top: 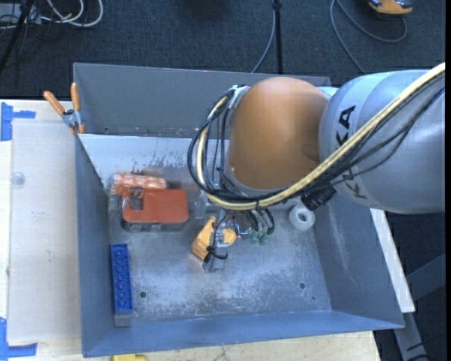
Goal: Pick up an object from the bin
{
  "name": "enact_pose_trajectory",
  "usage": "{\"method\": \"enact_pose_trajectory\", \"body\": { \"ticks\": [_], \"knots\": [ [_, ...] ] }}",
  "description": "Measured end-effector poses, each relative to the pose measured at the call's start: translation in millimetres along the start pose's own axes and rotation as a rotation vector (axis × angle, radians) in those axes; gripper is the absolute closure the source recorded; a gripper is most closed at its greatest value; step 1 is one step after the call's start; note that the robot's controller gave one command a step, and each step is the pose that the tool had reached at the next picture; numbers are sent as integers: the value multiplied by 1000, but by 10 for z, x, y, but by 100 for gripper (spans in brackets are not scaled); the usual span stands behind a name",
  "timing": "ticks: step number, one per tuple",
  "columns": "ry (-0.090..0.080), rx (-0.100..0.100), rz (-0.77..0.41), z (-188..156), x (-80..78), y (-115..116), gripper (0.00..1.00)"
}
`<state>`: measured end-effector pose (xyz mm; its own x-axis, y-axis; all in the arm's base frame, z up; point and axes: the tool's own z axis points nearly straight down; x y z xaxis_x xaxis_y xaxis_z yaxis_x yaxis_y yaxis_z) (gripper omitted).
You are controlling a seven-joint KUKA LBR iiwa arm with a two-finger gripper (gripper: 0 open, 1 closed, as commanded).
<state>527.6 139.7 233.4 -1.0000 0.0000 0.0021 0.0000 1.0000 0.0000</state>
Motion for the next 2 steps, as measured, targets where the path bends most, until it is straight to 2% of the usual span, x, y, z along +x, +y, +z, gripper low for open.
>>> {"method": "enact_pose_trajectory", "body": {
  "ticks": [1,2],
  "knots": [
    [4,0,-34,270,152,-294,0],
    [3,1,-118,327,-216,-351,0]
  ]
}}
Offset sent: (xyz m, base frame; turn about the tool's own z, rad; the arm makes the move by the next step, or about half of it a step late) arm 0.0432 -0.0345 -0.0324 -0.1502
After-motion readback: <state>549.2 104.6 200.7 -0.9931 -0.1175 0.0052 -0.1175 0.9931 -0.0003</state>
